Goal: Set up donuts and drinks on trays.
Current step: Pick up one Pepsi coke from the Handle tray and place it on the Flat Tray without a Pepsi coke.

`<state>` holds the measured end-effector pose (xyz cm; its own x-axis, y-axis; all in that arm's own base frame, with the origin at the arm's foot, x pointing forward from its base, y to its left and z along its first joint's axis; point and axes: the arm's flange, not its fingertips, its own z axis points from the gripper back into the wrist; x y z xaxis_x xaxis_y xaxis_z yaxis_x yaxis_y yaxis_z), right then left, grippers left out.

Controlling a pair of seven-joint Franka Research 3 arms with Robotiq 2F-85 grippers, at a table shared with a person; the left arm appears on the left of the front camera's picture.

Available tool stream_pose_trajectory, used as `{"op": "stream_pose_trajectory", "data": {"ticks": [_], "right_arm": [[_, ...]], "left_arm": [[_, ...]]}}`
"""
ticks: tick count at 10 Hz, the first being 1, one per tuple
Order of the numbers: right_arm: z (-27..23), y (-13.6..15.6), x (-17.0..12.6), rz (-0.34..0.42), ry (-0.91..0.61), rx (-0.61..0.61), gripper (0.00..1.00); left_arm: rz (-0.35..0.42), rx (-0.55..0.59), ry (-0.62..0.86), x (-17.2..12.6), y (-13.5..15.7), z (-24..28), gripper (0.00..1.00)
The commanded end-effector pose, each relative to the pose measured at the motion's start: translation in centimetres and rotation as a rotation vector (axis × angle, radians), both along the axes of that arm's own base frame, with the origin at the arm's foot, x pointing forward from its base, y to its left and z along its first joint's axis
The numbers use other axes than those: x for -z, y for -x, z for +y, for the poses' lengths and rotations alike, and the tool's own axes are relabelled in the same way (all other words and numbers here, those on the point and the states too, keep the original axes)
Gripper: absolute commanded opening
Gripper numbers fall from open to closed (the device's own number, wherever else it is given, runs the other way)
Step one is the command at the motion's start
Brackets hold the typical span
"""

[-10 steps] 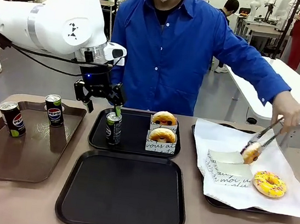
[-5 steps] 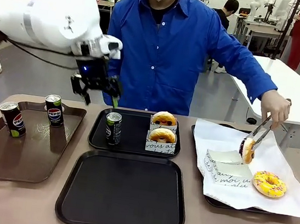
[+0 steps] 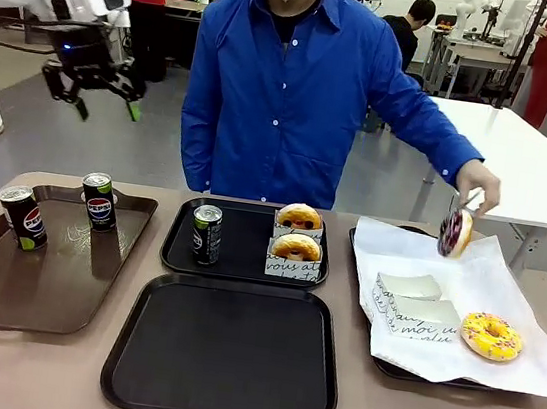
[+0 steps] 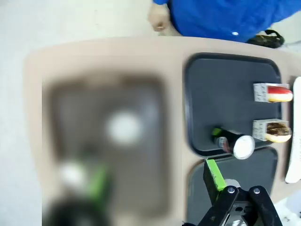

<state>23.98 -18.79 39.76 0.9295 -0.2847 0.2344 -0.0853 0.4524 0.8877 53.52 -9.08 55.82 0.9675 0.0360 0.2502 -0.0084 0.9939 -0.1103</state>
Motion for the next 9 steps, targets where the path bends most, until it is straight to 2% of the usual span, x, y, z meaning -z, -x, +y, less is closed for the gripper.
{"op": "stream_pose_trajectory", "data": {"ticks": [1, 3, 5, 9], "right_arm": [[0.0, -0.1, 0.0, -0.020, -0.016, -0.003, 1.00], [0.0, -0.1, 0.0, -0.020, -0.016, -0.003, 1.00], [0.0, -0.1, 0.0, -0.020, -0.016, -0.003, 1.00], [0.0, -0.1, 0.0, -0.020, -0.016, -0.003, 1.00]], "left_arm": [[0.012, 0.020, -0.083, -0.6, 0.1, 3.1, 1.00], [0.007, -0.031, -0.103, -0.8, 1.5, 8.2, 1.00], [0.025, -0.062, -0.122, -0.7, 2.5, 11.2, 1.00], [0.013, -0.071, -0.100, -0.9, 1.4, 10.9, 1.00]]}}
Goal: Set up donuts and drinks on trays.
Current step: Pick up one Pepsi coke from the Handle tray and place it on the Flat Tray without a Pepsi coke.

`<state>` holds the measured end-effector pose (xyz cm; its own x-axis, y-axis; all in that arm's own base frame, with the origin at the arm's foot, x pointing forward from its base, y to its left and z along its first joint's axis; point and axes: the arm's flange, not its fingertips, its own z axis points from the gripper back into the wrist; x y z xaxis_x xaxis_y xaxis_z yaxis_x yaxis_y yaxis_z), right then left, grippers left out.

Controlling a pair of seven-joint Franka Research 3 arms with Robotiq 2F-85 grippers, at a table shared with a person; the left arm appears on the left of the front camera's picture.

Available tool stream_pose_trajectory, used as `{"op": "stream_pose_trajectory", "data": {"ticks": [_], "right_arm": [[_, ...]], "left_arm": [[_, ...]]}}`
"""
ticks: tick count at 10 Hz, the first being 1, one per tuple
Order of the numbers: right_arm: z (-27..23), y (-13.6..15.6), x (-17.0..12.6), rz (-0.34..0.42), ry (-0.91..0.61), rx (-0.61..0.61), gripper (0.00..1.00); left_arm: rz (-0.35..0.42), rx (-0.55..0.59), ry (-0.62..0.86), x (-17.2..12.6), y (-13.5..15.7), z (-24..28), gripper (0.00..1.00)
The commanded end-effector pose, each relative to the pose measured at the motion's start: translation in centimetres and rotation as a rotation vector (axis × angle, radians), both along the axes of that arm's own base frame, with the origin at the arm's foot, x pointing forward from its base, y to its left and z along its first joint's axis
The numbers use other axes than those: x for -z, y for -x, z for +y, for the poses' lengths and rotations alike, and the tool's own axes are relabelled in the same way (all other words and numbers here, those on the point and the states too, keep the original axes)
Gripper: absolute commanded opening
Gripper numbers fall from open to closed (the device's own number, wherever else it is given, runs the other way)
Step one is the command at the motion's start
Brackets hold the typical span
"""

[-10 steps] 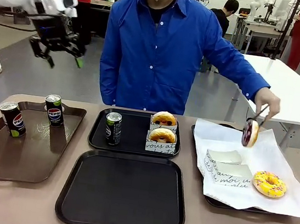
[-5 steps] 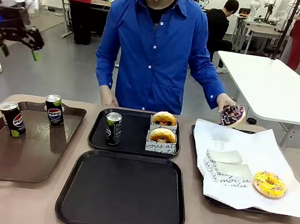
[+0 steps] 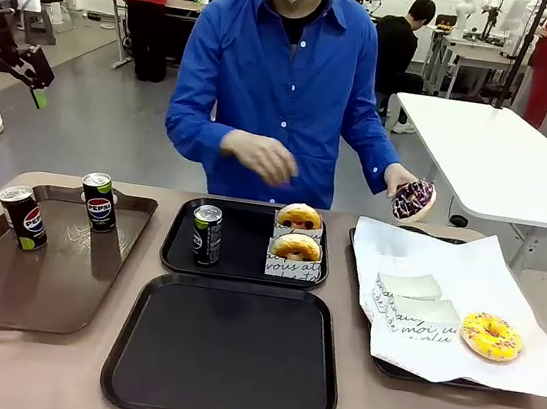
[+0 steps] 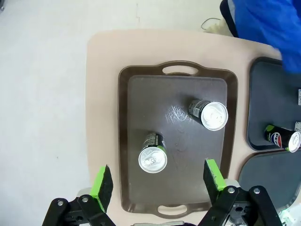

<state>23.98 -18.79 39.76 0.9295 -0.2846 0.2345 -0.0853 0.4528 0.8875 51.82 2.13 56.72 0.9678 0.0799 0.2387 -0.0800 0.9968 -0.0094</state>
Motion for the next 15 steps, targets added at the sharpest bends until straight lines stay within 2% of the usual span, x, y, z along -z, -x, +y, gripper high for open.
{"op": "stream_pose_trajectory", "data": {"ticks": [1, 5, 7, 8, 9, 11, 13, 15], "right_arm": [[0.0, -0.1, 0.0, -0.020, -0.017, -0.003, 1.00], [0.0, -0.1, 0.0, -0.020, -0.017, -0.003, 1.00], [0.0, -0.1, 0.0, -0.020, -0.017, -0.003, 1.00], [0.0, -0.1, 0.0, -0.020, -0.017, -0.003, 1.00], [0.0, -0.1, 0.0, -0.020, -0.017, -0.003, 1.00], [0.0, -0.1, 0.0, -0.020, -0.017, -0.003, 1.00], [0.0, -0.1, 0.0, -0.020, -0.017, -0.003, 1.00], [0.0, -0.1, 0.0, -0.020, -0.017, -0.003, 1.00]], "left_arm": [[-0.004, 0.000, 0.000, 0.0, -0.3, -0.3, 1.00], [0.001, 0.005, -0.001, 0.1, -0.1, -0.3, 1.00], [0.002, 0.057, -0.016, 1.7, 2.7, 0.9, 1.00], [-0.022, 0.073, -0.009, 2.2, 3.8, 1.3, 1.00], [-0.041, 0.092, -0.017, 2.8, 4.2, 1.5, 1.00], [0.004, 0.100, -0.051, 5.3, 5.1, 1.5, 1.00], [-0.022, 0.121, -0.057, 7.5, 5.9, 0.8, 1.00], [-0.027, 0.123, -0.071, 8.9, 5.2, 0.4, 1.00]]}}
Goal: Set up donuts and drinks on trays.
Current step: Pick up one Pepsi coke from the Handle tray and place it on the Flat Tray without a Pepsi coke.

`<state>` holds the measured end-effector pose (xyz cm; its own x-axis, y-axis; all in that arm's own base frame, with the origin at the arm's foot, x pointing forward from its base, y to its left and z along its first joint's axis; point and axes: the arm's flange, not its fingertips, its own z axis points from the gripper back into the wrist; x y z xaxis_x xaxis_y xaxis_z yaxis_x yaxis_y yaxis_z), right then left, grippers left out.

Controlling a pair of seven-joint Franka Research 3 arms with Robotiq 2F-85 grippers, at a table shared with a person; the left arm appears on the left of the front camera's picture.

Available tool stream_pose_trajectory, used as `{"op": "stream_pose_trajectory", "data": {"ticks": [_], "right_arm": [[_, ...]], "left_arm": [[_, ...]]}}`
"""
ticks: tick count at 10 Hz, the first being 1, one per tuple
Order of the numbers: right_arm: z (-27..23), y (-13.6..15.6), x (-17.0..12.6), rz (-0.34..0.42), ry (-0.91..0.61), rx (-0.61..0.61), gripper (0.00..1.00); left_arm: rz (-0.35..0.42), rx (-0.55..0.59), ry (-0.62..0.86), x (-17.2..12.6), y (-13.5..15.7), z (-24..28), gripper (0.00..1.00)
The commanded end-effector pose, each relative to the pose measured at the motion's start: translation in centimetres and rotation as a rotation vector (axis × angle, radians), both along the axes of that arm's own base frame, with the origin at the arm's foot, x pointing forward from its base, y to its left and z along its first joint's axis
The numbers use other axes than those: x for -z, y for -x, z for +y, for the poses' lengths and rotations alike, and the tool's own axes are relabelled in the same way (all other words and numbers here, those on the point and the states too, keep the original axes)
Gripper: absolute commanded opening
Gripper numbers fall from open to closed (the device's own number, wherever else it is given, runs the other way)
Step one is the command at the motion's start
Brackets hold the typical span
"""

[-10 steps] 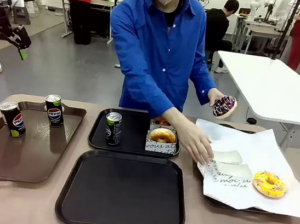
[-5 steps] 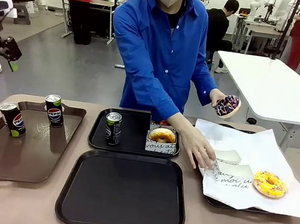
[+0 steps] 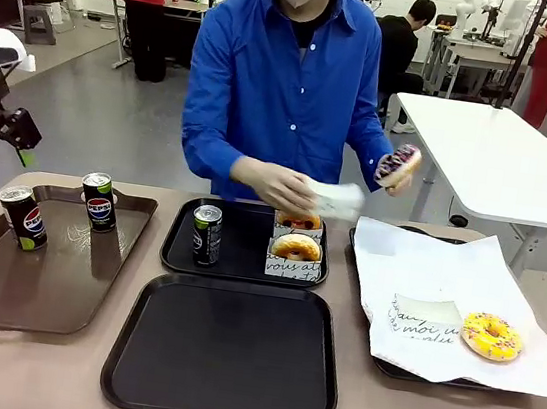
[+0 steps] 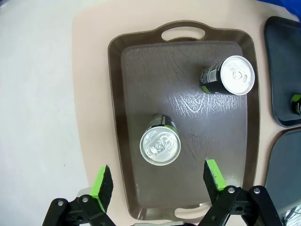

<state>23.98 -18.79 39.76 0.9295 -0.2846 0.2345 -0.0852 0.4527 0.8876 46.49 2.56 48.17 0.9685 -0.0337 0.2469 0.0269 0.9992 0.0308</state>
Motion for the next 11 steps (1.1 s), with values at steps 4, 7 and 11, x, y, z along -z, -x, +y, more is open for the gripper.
{"op": "stream_pose_trajectory", "data": {"ticks": [4, 7, 11], "right_arm": [[0.0, -0.1, 0.0, -0.020, -0.017, -0.003, 1.00], [0.0, -0.1, 0.0, -0.020, -0.017, -0.003, 1.00], [0.0, -0.1, 0.0, -0.020, -0.017, -0.003, 1.00]], "left_arm": [[0.021, 0.003, -0.075, 3.6, -0.1, -0.7, 1.00], [0.046, -0.001, -0.104, 5.5, -0.4, -1.1, 1.00], [0.047, -0.025, -0.056, 6.6, -1.6, -1.0, 1.00]]}}
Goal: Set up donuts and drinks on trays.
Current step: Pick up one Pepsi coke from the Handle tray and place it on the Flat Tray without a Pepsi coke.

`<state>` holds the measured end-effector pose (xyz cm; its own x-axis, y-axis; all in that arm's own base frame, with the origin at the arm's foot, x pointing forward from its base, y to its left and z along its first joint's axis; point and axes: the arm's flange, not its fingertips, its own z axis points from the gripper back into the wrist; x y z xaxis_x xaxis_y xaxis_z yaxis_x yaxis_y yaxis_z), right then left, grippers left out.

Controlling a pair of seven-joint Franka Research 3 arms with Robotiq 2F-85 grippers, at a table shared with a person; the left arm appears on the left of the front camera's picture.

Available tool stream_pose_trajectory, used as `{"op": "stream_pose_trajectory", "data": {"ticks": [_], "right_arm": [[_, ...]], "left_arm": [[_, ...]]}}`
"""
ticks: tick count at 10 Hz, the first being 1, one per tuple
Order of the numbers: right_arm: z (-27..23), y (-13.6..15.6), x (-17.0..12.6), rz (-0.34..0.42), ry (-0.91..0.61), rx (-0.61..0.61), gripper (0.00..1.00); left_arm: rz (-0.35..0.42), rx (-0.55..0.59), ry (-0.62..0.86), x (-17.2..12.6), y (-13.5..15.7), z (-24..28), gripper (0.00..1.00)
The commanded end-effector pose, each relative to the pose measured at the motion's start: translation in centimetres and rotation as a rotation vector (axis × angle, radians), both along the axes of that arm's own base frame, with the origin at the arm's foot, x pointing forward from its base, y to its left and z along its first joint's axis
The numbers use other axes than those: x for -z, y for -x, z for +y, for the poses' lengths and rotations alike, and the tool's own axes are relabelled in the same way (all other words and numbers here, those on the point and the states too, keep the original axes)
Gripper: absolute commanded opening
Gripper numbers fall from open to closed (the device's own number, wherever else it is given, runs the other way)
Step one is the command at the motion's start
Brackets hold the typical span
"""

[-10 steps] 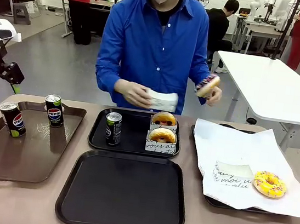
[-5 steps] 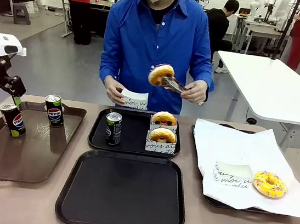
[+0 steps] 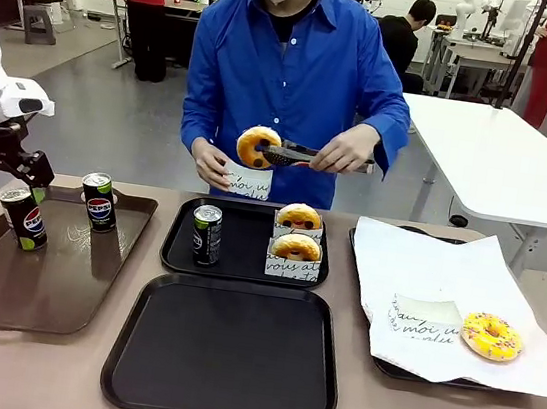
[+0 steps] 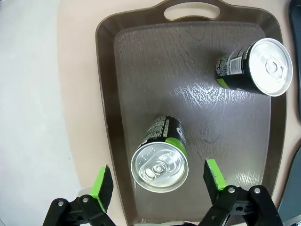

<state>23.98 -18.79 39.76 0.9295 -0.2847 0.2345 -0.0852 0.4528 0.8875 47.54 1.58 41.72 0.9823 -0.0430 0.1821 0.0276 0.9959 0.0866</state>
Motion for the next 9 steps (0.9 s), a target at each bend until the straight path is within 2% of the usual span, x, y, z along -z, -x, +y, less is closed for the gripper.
{"op": "stream_pose_trajectory", "data": {"ticks": [1, 9], "right_arm": [[0.0, -0.1, 0.0, -0.020, -0.017, -0.003, 1.00], [0.0, -0.1, 0.0, -0.020, -0.017, -0.003, 1.00]], "left_arm": [[-0.013, -0.033, 0.002, 0.4, -0.7, 0.3, 1.00], [0.019, -0.085, 0.100, 1.9, -2.1, 1.7, 1.00]]}}
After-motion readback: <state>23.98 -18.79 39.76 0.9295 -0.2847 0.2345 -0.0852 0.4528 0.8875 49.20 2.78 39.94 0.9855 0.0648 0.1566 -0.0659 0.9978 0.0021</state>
